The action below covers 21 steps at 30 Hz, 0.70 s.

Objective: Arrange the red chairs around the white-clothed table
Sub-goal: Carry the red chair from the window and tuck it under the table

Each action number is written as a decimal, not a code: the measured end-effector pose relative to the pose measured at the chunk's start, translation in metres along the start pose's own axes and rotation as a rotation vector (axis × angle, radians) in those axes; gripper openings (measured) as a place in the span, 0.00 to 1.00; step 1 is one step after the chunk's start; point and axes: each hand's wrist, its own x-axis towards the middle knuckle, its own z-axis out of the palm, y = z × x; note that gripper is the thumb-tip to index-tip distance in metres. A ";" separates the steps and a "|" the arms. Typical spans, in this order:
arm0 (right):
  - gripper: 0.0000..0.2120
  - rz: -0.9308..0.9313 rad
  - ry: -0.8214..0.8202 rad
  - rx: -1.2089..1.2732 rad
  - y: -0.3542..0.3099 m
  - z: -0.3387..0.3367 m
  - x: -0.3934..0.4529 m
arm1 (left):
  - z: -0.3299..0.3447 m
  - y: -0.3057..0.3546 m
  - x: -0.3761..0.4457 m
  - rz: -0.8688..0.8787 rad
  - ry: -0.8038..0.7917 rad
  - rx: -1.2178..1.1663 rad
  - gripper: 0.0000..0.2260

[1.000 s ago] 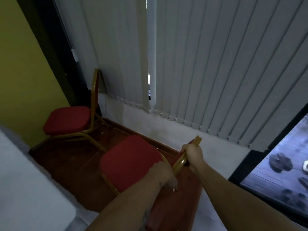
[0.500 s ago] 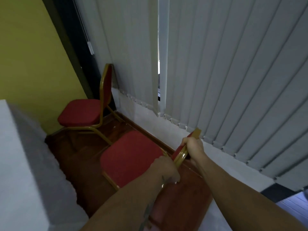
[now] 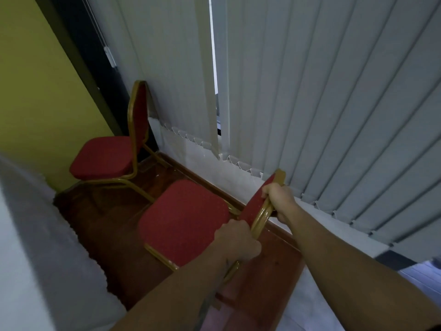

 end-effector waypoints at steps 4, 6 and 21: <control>0.16 0.163 -0.066 0.097 0.011 0.008 -0.005 | 0.017 -0.026 -0.014 -0.017 -0.145 -0.062 0.39; 0.16 0.191 -0.094 0.124 0.017 0.009 -0.009 | 0.018 -0.032 -0.017 -0.028 -0.200 -0.119 0.43; 0.06 0.097 -0.173 0.110 0.009 0.014 -0.019 | 0.015 -0.036 -0.029 -0.039 -0.011 -0.239 0.25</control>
